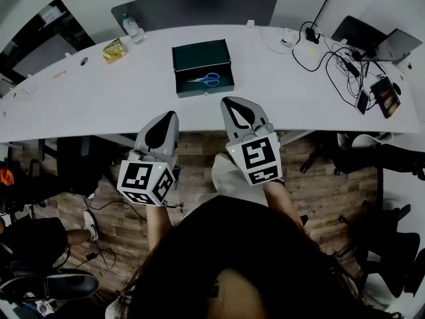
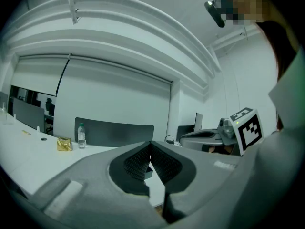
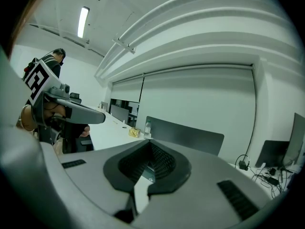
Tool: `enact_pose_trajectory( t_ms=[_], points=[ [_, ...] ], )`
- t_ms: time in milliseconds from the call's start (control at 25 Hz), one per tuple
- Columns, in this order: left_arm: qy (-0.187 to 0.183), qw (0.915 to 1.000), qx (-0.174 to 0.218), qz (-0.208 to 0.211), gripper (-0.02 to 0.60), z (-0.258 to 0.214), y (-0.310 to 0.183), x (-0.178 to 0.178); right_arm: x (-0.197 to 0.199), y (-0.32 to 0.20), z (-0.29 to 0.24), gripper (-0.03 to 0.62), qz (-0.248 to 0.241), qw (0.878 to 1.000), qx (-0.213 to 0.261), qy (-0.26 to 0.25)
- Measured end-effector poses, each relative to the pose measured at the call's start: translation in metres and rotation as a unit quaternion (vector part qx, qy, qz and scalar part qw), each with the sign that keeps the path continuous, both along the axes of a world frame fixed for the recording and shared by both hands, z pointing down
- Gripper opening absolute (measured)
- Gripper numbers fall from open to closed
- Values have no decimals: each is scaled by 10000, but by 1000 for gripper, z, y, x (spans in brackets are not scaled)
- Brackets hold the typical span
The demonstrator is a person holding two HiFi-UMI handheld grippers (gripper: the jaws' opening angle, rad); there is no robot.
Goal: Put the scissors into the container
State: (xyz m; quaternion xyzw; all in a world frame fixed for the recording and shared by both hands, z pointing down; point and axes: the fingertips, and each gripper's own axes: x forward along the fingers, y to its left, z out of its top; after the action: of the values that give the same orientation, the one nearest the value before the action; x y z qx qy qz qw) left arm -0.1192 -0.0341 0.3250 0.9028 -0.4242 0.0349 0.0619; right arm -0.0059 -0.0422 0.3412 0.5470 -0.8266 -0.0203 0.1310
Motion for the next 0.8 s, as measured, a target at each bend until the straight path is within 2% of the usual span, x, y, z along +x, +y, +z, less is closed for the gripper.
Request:
enact_pose_trajectory(
  t_ms=[360,800],
  points=[
    [125,9999,-7,25,11,-1,17,2,5,19,-1,9,49,9998,64,183],
    [149,9998,16,90,11,-2,38,11,16,39,0,9,149,9998,77,93]
  ],
)
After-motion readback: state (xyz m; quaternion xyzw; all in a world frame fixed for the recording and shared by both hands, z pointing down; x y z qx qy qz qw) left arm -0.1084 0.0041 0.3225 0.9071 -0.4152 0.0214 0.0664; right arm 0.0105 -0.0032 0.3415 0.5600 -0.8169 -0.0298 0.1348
